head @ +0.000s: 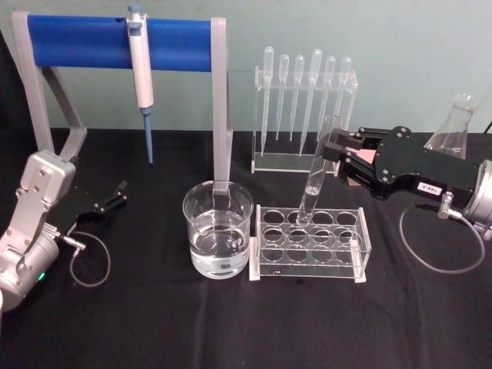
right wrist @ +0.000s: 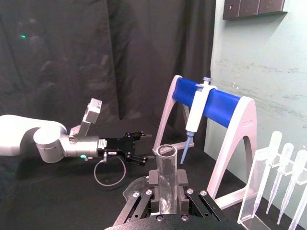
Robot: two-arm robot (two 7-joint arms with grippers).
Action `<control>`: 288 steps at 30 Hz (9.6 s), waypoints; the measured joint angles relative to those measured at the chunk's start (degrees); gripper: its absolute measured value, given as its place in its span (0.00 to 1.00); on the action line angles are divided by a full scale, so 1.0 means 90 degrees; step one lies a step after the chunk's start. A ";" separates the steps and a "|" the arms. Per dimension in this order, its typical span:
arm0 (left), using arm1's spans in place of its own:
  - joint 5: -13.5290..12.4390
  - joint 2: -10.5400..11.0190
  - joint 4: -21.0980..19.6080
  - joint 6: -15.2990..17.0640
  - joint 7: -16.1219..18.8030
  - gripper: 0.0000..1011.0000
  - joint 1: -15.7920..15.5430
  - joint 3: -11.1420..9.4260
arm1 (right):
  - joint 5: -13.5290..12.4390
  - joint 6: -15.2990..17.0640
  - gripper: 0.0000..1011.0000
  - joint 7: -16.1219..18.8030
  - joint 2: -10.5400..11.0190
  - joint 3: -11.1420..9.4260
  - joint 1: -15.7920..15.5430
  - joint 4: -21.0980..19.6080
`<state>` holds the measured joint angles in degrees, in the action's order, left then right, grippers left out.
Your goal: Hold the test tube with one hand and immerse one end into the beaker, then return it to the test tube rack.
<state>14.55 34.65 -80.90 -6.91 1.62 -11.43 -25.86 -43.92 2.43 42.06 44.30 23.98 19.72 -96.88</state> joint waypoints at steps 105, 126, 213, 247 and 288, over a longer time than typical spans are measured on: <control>0.0000 0.0000 0.0000 0.0000 0.0000 0.99 0.0000 0.0000 | -0.0267 0.0512 0.22 -0.0174 -0.0873 0.0767 0.1251 0.0081; 0.0000 0.0000 0.0000 0.0000 0.0000 0.99 0.0000 0.0000 | 0.0114 0.0113 0.22 -0.0249 -0.1223 0.1235 0.1241 0.0750; 0.0000 0.0000 0.0000 0.0000 0.0000 0.99 0.0000 0.0000 | 0.1730 -0.0856 0.22 -0.0094 -0.2309 0.1249 0.1016 0.2261; 0.0000 0.0000 0.0000 0.0000 0.0000 0.99 0.0000 0.0000 | 0.1806 -0.0728 0.22 -0.0019 -0.2259 0.1303 0.0974 0.2232; 0.0000 0.0000 0.0000 0.0000 0.0000 0.99 0.0000 0.0000 | 0.1795 -0.0732 0.22 -0.0025 -0.2259 0.1302 0.0979 0.2233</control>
<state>14.54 34.65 -80.90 -6.91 1.62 -11.43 -25.86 -27.77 -4.16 41.84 23.97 35.69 28.53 -76.79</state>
